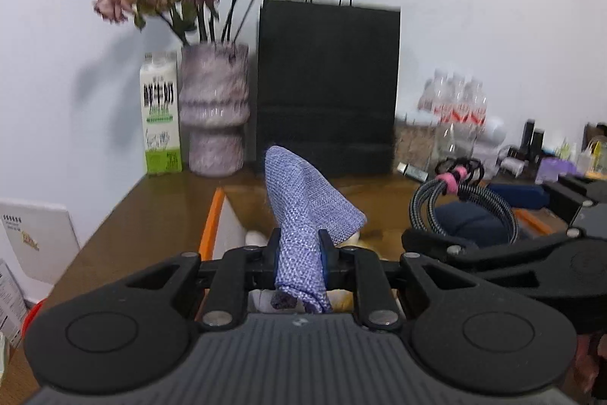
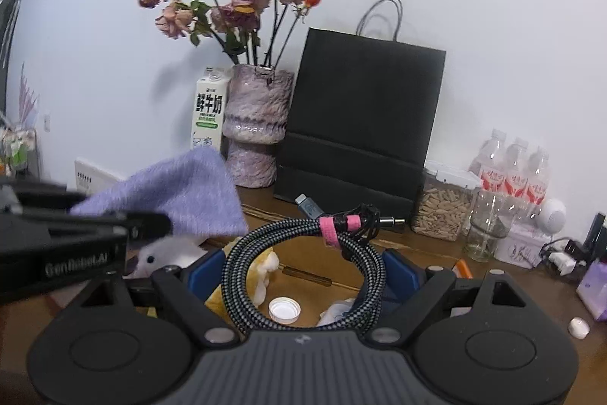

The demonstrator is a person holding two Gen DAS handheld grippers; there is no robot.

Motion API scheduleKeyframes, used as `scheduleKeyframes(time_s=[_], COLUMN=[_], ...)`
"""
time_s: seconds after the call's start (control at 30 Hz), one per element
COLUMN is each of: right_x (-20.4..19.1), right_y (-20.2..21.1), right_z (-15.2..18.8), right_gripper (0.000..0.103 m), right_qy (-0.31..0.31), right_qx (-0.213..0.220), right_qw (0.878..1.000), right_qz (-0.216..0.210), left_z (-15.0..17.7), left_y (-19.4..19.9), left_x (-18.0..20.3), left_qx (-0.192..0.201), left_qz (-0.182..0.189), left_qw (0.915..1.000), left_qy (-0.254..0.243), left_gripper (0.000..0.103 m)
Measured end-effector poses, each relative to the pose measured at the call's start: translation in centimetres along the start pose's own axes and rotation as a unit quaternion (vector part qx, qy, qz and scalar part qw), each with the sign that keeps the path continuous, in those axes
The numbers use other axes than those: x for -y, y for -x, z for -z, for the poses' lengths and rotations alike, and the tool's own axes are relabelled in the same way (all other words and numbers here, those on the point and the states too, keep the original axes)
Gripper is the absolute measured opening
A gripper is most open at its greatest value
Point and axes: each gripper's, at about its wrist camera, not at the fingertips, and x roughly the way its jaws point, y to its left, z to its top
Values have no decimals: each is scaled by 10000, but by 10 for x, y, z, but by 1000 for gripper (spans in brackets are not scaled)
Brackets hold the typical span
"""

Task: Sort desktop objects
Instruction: 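Carry the cable and pouch over the box and open both tools inside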

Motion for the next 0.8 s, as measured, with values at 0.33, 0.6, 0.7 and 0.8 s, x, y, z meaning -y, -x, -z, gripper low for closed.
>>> scheduleKeyframes(time_s=[0.33, 0.6, 0.7, 0.8], right_x=[7, 17, 20, 18], right_y=[-13, 6, 15, 18], right_z=[12, 9, 8, 10], right_gripper=[89, 103, 103, 103], right_qy=[-145, -259, -357, -325], right_qx=[-207, -32, -8, -27], right_qw=[9997, 9993, 9992, 9993], right_qz=[-28, 258, 176, 154], left_z=[3, -3, -4, -5], left_y=[-5, 14, 19, 20], left_x=[8, -1, -1, 1], left_qx=[88, 404, 466, 485], left_qz=[-289, -946, -948, -996], left_qw=[9993, 9947, 9944, 9937], left_qy=[-234, -79, -81, -143], left_gripper=[33, 103, 103, 103])
